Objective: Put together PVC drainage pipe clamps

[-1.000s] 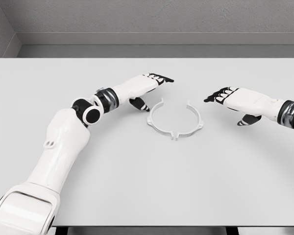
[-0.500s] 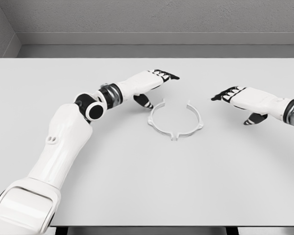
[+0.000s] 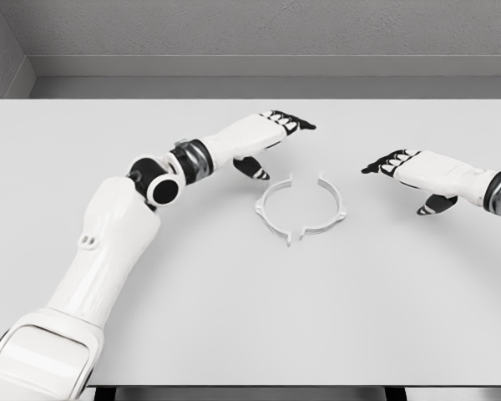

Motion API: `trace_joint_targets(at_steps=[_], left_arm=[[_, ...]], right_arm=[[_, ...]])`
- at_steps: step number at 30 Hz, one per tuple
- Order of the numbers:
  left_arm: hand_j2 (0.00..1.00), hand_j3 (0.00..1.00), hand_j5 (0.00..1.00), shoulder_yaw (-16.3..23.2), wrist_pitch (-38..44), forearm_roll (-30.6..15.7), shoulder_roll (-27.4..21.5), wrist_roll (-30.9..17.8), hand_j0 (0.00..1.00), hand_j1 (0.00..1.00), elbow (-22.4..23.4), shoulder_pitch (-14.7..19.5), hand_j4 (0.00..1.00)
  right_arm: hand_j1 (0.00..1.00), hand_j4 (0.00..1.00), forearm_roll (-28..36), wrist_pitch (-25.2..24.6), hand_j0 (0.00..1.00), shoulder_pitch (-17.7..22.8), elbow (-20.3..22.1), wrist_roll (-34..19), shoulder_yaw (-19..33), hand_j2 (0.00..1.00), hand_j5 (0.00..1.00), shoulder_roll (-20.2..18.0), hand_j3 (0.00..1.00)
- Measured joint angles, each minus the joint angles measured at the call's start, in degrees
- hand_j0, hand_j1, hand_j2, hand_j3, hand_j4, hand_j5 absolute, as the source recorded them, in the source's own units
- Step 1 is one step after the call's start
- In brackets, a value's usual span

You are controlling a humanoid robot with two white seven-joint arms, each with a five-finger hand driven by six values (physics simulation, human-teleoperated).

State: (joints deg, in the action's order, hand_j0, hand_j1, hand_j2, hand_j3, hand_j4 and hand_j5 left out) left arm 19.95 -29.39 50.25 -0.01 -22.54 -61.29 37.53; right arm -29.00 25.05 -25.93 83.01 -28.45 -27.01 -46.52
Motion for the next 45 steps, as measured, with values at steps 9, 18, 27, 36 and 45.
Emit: trace_joint_targets(at_steps=[9, 18, 27, 36, 45], left_arm=[[1.0, 1.0, 1.0, -9.7, -0.46, -0.06, -0.95, -0.12, 1.0, 1.0, -16.77, -12.13, 1.0], [1.0, 1.0, 1.0, -13.14, -0.38, -0.08, -1.53, -0.1, 1.0, 1.0, -20.11, -16.17, 1.0], [1.0, 1.0, 1.0, -12.56, -0.53, -0.08, -1.46, -0.09, 1.0, 1.0, -20.39, -18.02, 1.0], [1.0, 1.0, 1.0, -11.13, -0.59, -0.09, -1.41, -0.09, 1.0, 1.0, -20.5, -18.46, 1.0], [1.0, 1.0, 1.0, -11.45, -0.56, -0.11, -1.57, -0.08, 1.0, 1.0, -21.34, -18.46, 1.0]], right_arm=[[1.0, 1.0, -0.1, 0.0, 1.0, -1.4, 0.23, 0.03, -0.18, 1.0, 1.0, 1.72, 1.0], [1.0, 1.0, -0.28, -0.03, 1.0, -7.82, -0.44, -0.15, -3.69, 1.0, 1.0, 8.25, 1.0], [1.0, 1.0, -1.36, 0.01, 1.0, -7.91, -4.35, -0.58, -6.77, 1.0, 1.0, 9.81, 1.0], [1.0, 1.0, -1.41, 0.0, 1.0, -8.44, -4.32, -0.77, -9.02, 1.0, 1.0, 10.07, 1.0], [1.0, 1.0, -1.47, 0.0, 1.0, -8.79, -4.41, -0.76, -10.25, 1.0, 1.0, 11.08, 1.0]])
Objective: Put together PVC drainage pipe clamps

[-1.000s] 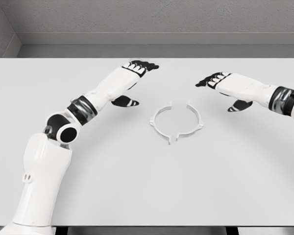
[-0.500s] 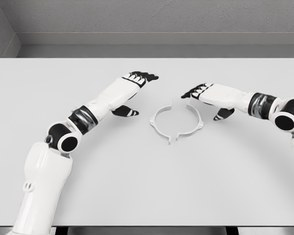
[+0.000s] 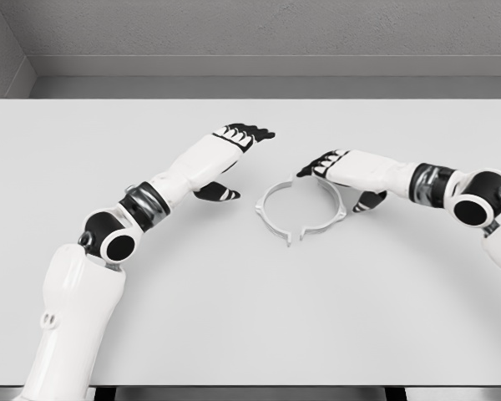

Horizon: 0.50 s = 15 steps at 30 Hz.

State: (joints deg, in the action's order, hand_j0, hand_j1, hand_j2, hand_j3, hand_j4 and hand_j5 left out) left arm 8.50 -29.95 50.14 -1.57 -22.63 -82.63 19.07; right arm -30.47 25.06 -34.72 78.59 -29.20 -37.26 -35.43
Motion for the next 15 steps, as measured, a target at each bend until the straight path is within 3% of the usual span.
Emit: trace_joint_targets(at_steps=[15], left_arm=[[1.0, 1.0, 1.0, -0.03, -0.03, 0.01, -0.01, 0.0, 1.0, 1.0, -0.3, -0.35, 1.0]], right_arm=[[1.0, 1.0, -0.08, 0.0, 1.0, -0.44, -0.03, 0.05, -0.3, 1.0, 1.0, 0.86, 1.0]])
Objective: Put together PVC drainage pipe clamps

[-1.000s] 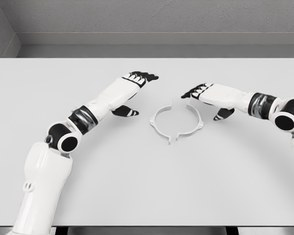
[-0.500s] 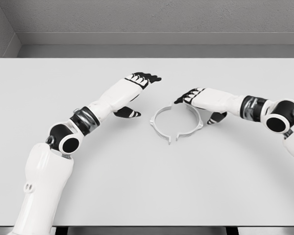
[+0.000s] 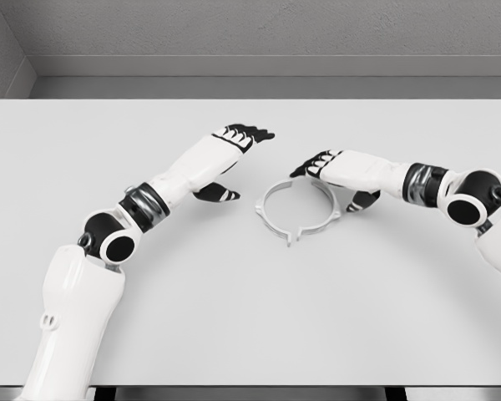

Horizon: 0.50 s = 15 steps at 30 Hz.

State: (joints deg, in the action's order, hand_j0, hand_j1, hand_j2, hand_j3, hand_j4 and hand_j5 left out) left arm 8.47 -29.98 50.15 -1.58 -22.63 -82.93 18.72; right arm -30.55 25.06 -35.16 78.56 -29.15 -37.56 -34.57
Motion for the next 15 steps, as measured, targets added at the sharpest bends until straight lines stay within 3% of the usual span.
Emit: trace_joint_targets(at_steps=[15], left_arm=[[1.0, 1.0, 1.0, 3.32, -0.07, 0.05, 0.16, -0.01, 1.0, 1.0, -1.32, -2.64, 1.0]], right_arm=[[1.0, 1.0, -1.39, -0.04, 1.0, -4.66, -7.47, 0.62, 0.12, 1.0, 1.0, 1.81, 1.0]])
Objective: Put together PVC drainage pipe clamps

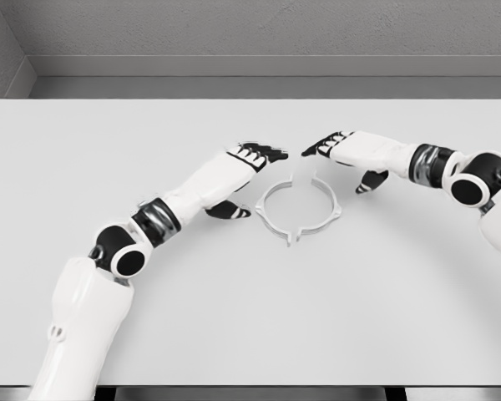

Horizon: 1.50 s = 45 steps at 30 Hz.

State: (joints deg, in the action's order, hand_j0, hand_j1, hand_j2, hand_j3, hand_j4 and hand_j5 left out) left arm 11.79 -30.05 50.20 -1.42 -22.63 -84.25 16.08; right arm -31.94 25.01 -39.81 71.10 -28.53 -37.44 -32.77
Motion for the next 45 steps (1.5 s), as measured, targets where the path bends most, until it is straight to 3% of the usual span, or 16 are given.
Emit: trace_joint_targets(at_steps=[12, 45], left_arm=[[1.0, 1.0, 1.0, 1.22, 0.13, 0.18, 0.52, 0.0, 1.0, 1.0, -0.66, 0.09, 1.0], [1.0, 1.0, 1.0, 3.79, 0.68, 0.93, 1.41, -0.04, 1.0, 1.0, 8.19, 5.1, 1.0]], right_arm=[[1.0, 1.0, 0.3, 0.03, 1.0, -5.1, -8.09, 2.65, 0.73, 1.0, 1.0, -0.25, 1.0], [1.0, 1.0, 0.33, 0.04, 1.0, -5.45, -8.53, 2.66, 0.73, 1.0, 1.0, -0.97, 1.0]])
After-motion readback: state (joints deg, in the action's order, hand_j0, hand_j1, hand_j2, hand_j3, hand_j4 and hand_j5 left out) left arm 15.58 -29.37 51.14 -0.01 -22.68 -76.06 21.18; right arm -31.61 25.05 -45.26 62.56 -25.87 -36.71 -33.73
